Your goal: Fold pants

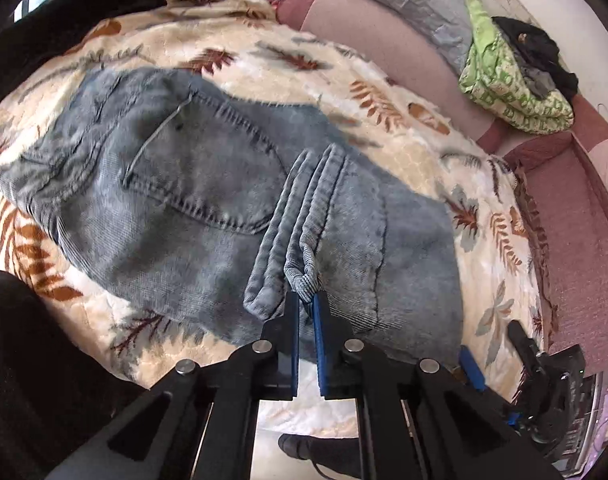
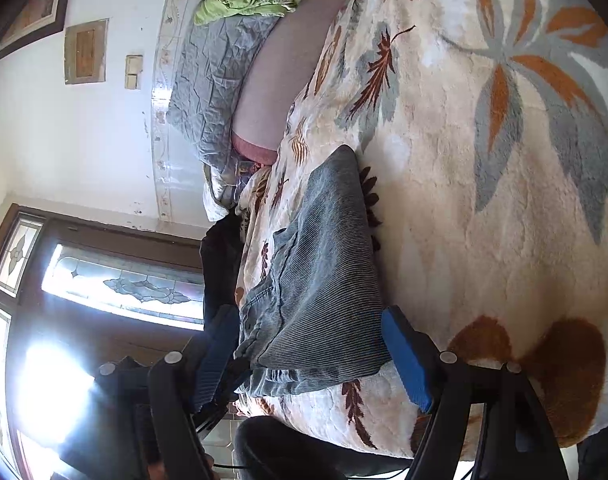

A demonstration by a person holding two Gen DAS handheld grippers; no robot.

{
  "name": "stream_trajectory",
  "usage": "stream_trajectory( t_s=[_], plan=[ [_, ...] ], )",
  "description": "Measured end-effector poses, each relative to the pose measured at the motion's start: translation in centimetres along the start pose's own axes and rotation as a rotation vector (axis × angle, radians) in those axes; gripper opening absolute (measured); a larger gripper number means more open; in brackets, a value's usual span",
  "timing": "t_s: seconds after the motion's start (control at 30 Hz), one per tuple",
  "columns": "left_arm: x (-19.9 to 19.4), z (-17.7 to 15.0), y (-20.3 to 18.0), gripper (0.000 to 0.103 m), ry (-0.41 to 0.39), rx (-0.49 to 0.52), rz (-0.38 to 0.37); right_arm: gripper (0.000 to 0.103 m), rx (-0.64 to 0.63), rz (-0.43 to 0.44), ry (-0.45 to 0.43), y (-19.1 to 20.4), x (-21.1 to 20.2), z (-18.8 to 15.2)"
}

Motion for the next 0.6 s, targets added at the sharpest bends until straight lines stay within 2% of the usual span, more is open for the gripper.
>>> stream_trajectory(
  t_s=[0.07,0.13,0.2,0.3,0.37,0.43,0.47,0.5,0.53,0.57,0.6],
  plan=[
    [2.4,-0.7,0.9,0.006,0.07,-0.023,0.006,0.077,-0.005,-0.005,0.0,0.1,0.1,0.0],
    [2.2,-1.1,0.5,0.006,0.03,0.013,0.023,0.077,-0.025,-0.022,-0.005,0.5,0.0,-0.1],
    [2.0,-1.2,0.2,0.005,0.026,0.016,0.029,0.076,-0.059,-0.032,-0.02,1.4,-0.4,0.0],
    [2.2,-1.1,0.3,0.005,0.034,0.019,0.016,0.077,-0.094,0.019,-0.007,3.6,-0.3,0.5],
    [2.1,-1.2,0.4,0.005,0.034,0.023,0.012,0.081,-0.13,0.041,0.012,5.1,0.4,0.8],
    [2.2,-1.1,0.4,0.005,0.039,0.016,0.004,0.083,-0.101,0.061,0.042,5.0,1.8,1.1],
    [2.1,-1.2,0.6,0.005,0.042,0.014,0.001,0.083,-0.083,0.053,0.079,4.5,3.0,1.1],
    [2.0,-1.2,0.7,0.005,0.046,0.011,-0.003,0.083,-0.05,-0.006,0.135,3.3,4.3,0.9],
    [1.9,-1.1,0.7,0.005,0.053,0.008,-0.006,0.083,-0.006,-0.112,0.199,1.7,5.6,0.4],
    [1.8,-0.9,0.7,0.006,0.057,0.008,-0.013,0.081,-0.008,-0.116,0.221,1.0,6.1,0.0],
    [1.3,-0.8,0.8,0.006,0.051,0.009,-0.02,0.081,-0.043,-0.108,0.207,1.3,5.8,-0.1]
  ],
)
Point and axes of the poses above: each gripper's, at about its wrist camera, not at the fingertips, and x roughly the way its jaws point, y to its left, z to its top, the point moved 1 cm from there along x, roughly the way its jaws point, and after that the axes turned 7 degrees about z, right-handed, at the moved point
